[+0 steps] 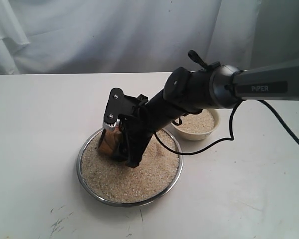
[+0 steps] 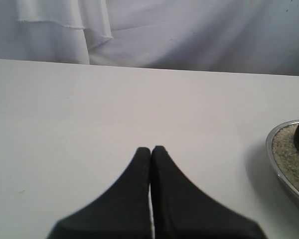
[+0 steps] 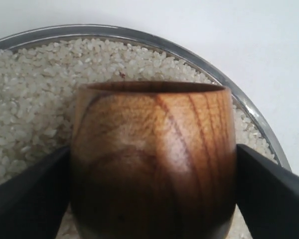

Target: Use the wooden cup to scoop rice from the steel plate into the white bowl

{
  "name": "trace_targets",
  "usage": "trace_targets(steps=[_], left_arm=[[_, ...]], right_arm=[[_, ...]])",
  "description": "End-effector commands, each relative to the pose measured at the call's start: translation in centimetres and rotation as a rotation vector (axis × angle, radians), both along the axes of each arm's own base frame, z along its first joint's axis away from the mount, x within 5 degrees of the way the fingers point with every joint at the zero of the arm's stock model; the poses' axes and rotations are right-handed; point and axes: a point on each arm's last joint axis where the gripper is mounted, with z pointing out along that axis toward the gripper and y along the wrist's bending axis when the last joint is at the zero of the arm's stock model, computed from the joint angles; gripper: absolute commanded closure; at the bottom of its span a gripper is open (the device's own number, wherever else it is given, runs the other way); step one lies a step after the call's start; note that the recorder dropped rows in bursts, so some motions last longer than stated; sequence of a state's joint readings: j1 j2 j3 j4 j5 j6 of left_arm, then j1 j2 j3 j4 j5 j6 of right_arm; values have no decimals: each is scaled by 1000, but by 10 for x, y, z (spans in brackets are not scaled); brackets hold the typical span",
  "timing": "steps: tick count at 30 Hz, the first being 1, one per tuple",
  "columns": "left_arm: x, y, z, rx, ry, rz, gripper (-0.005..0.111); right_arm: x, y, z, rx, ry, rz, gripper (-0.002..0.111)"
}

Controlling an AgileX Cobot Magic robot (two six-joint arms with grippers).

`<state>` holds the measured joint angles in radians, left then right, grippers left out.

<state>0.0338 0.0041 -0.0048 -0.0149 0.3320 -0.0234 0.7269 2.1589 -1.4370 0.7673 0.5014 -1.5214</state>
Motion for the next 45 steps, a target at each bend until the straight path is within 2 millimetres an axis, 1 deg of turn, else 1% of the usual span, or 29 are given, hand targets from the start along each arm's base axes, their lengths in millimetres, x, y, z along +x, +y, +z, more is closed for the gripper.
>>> trace_targets(steps=[1, 2, 3, 4, 5, 6, 8, 9, 10, 12, 14, 18, 21, 24, 30, 34, 37, 41, 45], left_arm=[[0, 0, 0, 1, -12, -2, 107], [0, 0, 0, 1, -12, -2, 107], [0, 0, 0, 1, -12, -2, 107], [0, 0, 0, 1, -12, -2, 107], [0, 0, 0, 1, -12, -2, 107], [0, 0, 0, 1, -12, -2, 107], [0, 0, 0, 1, -12, -2, 107], [0, 0, 0, 1, -12, -2, 107], [0, 0, 0, 1, -12, -2, 107], [0, 0, 0, 1, -12, -2, 107], [0, 0, 0, 1, -12, -2, 107], [0, 0, 0, 1, -12, -2, 107], [0, 0, 0, 1, -12, -2, 107], [0, 0, 0, 1, -12, -2, 107], [0, 0, 0, 1, -12, -2, 107], [0, 0, 0, 1, -12, -2, 107], [0, 0, 0, 1, -12, -2, 107], [0, 0, 0, 1, -12, -2, 107], [0, 0, 0, 1, -12, -2, 107]], right_arm=[[1, 0, -8, -39, -34, 20, 72], [0, -1, -8, -44, -33, 26, 76], [0, -1, -6, -48, -28, 27, 83], [-1, -1, -5, -48, -29, 27, 85], [-1, -2, 2, -45, -35, 32, 90], [-2, -2, 5, -47, -40, 37, 93], [-3, -4, 20, -36, -59, 37, 101], [-4, -4, 32, -20, -67, 31, 108], [-5, -5, 36, -13, -71, 25, 108], [-7, -6, 53, 15, -82, 11, 108], [-10, -8, 63, 15, -82, 21, 108], [-15, -21, 72, -127, -93, 29, 108], [-19, -27, 78, -208, -123, 25, 108], [-24, -27, 80, -298, -164, 27, 108], [-40, -19, 81, -430, -243, 49, 108], [-45, -18, 82, -525, -307, 29, 108], [-46, -21, 85, -615, -364, -5, 108], [-51, -25, 84, -678, -338, -38, 108], [-68, -21, 82, -738, -301, -9, 108]])
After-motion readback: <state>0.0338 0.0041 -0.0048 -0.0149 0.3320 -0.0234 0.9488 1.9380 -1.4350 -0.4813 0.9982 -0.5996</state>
